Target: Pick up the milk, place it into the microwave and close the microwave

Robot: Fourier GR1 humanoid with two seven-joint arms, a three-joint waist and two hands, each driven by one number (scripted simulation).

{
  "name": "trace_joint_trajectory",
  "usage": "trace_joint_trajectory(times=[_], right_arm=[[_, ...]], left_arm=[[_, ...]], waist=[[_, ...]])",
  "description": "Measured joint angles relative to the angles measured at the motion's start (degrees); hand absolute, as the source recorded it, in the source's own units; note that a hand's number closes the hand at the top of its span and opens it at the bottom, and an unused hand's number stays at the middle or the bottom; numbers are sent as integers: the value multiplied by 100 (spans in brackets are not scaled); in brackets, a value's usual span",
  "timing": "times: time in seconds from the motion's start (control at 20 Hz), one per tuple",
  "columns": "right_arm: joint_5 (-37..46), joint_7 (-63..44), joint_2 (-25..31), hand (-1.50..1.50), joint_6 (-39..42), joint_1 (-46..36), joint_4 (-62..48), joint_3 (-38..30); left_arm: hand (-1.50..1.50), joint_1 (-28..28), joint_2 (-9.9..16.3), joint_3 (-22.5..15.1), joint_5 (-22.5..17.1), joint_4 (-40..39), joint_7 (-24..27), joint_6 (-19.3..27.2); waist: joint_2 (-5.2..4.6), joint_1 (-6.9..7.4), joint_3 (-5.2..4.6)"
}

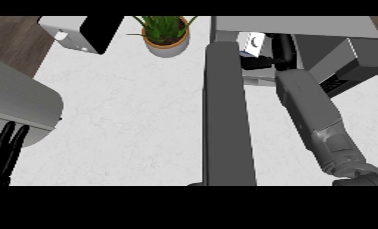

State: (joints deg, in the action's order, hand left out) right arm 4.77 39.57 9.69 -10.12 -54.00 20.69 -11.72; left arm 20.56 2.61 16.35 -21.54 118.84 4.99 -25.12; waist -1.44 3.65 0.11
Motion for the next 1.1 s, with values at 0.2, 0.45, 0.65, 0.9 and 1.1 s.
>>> trace_joint_trajectory(times=[0.2,0.45,0.65,0.9,1.1], right_arm=[[178,64,150,150,-350,-354,-416,-7],[254,22,260,150,-720,-677,-792,-85],[138,-93,369,150,-1132,-841,-961,-304],[162,-196,494,-150,-1967,-970,-1116,-413],[521,-253,589,-150,-2697,-1059,-1302,-149]], left_arm=[[-150,-131,-7,-66,56,-70,54,-39],[-150,-225,-13,-149,98,-35,2,-27],[-150,-350,12,-173,202,-85,34,-20],[-150,-429,58,-215,327,-57,22,-21],[-150,-544,100,-260,468,-40,-8,10]], waist=[[-49,107,1],[-111,239,7],[-179,331,10],[-249,469,14],[-288,554,8]])
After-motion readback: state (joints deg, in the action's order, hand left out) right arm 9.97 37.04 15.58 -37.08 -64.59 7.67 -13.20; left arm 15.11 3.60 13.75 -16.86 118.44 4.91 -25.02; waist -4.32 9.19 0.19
